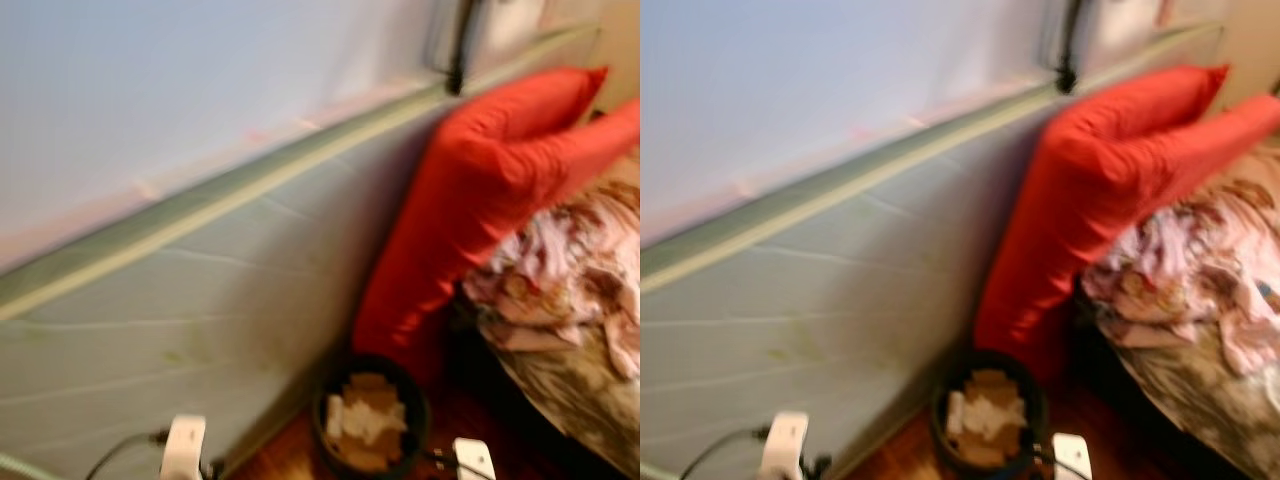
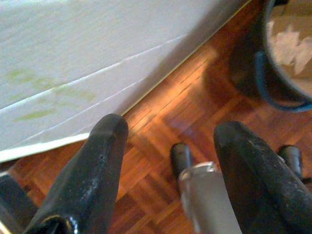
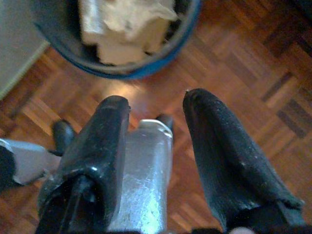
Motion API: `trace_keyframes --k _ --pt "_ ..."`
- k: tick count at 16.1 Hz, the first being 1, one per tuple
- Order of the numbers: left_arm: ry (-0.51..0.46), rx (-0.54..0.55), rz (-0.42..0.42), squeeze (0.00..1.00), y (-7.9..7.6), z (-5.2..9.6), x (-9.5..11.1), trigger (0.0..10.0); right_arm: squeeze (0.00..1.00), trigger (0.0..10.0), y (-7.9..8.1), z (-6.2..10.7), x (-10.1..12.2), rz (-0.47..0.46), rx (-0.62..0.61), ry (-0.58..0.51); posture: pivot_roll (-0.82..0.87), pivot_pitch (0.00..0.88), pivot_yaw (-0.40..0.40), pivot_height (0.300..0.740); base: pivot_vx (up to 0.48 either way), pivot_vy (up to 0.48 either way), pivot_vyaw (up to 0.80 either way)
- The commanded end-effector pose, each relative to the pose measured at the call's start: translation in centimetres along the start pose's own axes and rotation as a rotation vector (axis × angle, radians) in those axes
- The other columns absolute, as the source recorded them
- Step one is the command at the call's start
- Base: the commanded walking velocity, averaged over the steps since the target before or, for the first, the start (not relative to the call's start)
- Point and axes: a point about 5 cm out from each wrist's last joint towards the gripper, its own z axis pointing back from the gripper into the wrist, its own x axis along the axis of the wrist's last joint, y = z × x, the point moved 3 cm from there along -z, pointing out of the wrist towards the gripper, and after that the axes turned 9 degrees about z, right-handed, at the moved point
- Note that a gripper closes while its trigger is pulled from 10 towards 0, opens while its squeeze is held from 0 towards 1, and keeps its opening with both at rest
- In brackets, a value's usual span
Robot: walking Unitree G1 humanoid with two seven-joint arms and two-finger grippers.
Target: Clean up the room
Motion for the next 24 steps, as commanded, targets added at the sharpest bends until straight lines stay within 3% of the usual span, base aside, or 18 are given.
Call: trace_keyframes --k 1,9,24 --pt "0.021 -0.011 0.004 0.0 -0.5 0.1 -0.9 10.0 0.0 10.0 -0.8 0.1 0.0 0.013 -0.014 0.0 -0.01 0.0 -0.01 0.74 0.0 -0.289 0.0" --pt "0.017 -0.015 0.011 0.0 -0.7 0.1 -0.9 10.0 0.0 10.0 -2.6 0.6 -0.8 -0.007 -0.041 0.013 -0.01 0.009 -0.013 0.74 0.0 -0.285 0.0" --pt "0.015 -0.017 0.016 0.0 -0.9 0.0 -0.9 10.0 0.0 10.0 -3.0 0.7 -0.8 -0.015 -0.05 0.013 -0.02 0.012 -0.022 0.74 0.0 -0.286 0.0"
